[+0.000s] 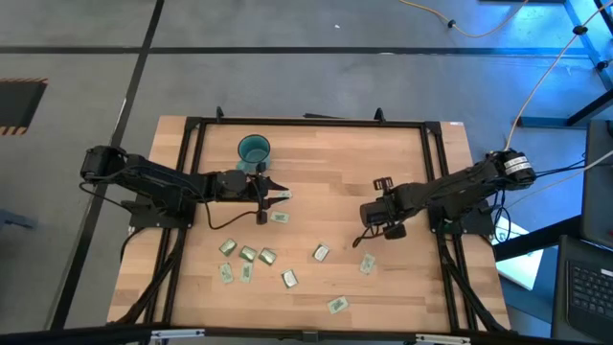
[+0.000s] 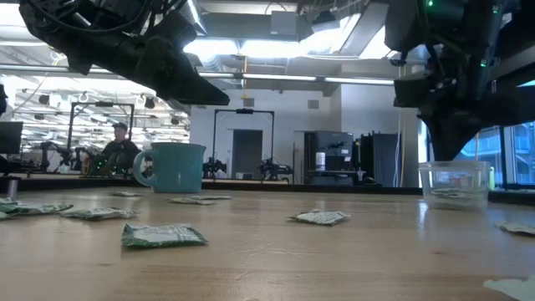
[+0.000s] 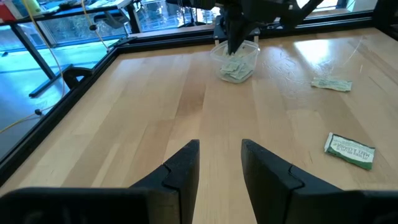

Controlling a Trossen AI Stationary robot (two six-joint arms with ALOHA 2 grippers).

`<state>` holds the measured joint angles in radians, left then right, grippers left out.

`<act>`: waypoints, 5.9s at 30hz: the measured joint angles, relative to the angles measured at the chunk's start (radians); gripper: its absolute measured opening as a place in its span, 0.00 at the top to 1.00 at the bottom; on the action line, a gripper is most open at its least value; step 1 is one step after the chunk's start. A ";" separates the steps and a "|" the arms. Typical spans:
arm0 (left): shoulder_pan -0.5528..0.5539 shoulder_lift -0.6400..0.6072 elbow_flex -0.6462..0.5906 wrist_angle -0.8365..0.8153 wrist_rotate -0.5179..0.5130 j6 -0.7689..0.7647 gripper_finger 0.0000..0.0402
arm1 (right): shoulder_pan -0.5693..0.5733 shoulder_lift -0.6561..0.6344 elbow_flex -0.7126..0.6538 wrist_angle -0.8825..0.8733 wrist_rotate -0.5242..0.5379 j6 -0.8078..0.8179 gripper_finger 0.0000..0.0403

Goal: Pick and place Stevia / Truvia into bins
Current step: Put the stevia packet into the transparent bin

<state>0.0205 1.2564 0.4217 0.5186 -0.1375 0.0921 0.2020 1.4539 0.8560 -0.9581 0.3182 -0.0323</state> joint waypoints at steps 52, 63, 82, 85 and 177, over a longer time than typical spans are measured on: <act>0.000 0.000 0.000 -0.022 0.000 0.000 0.72 | 0.254 0.192 0.193 0.122 -0.146 -0.053 0.86; 0.000 0.000 0.000 -0.023 0.000 0.000 0.72 | 0.334 0.268 0.193 0.186 -0.185 -0.014 0.86; 0.000 0.000 0.000 -0.024 0.000 0.000 0.72 | 0.340 0.362 0.195 0.198 -0.278 0.026 0.86; 0.000 0.000 0.000 -0.024 0.000 0.000 0.72 | 0.340 0.367 0.196 0.201 -0.278 0.026 0.86; 0.000 0.000 0.000 -0.023 0.000 0.000 0.72 | -0.098 -0.067 0.137 0.289 -0.168 -0.038 0.84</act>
<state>0.0208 1.2566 0.4213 0.4961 -0.1379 0.0925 0.1036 1.3870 0.9934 -0.6687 0.1503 -0.0702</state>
